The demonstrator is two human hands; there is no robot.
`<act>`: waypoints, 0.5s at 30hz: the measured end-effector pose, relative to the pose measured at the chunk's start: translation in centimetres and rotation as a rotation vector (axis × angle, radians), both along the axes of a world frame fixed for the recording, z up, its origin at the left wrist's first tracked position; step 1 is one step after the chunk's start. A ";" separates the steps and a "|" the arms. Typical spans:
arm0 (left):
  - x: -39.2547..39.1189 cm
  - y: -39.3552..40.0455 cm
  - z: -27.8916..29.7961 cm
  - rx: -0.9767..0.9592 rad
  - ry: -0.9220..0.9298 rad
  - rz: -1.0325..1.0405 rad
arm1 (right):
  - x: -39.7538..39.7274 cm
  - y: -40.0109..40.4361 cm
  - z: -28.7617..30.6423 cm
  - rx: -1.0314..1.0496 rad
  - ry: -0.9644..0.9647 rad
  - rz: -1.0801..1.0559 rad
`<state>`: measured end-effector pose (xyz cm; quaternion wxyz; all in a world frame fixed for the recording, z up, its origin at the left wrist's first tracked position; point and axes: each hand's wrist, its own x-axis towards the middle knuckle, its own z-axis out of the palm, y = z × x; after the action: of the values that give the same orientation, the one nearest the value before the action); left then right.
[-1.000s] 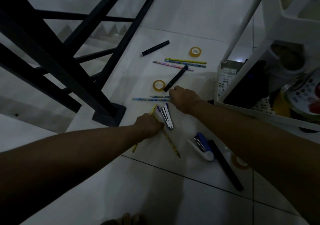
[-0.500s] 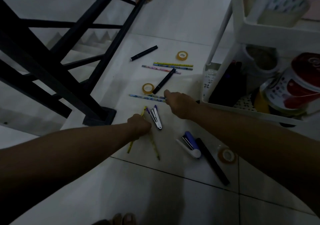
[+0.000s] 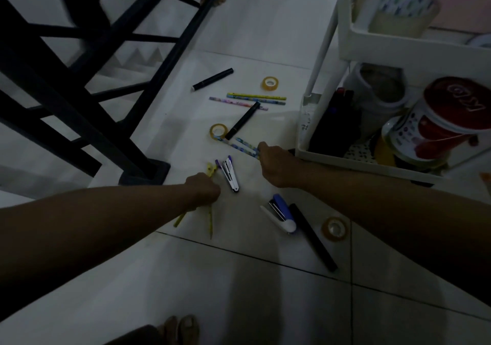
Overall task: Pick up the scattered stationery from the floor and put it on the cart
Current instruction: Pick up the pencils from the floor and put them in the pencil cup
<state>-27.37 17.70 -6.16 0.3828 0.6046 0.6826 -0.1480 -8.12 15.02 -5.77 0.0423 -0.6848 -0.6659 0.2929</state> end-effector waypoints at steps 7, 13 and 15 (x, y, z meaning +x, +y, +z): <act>0.8 0.4 1.6 0.138 -0.110 0.109 | -0.5 -0.4 1.0 -0.102 -0.011 -0.191; 1.4 1.7 3.2 0.079 -0.348 0.336 | -1.8 0.1 1.4 -0.208 0.149 -0.385; 1.7 2.0 3.6 0.025 -0.423 0.374 | -2.5 -0.2 1.3 -0.224 0.216 -0.410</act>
<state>-25.70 19.73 -2.59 0.5300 0.4904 0.6889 0.0632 -10.63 14.87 -4.43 0.0958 -0.7705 -0.4684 0.4216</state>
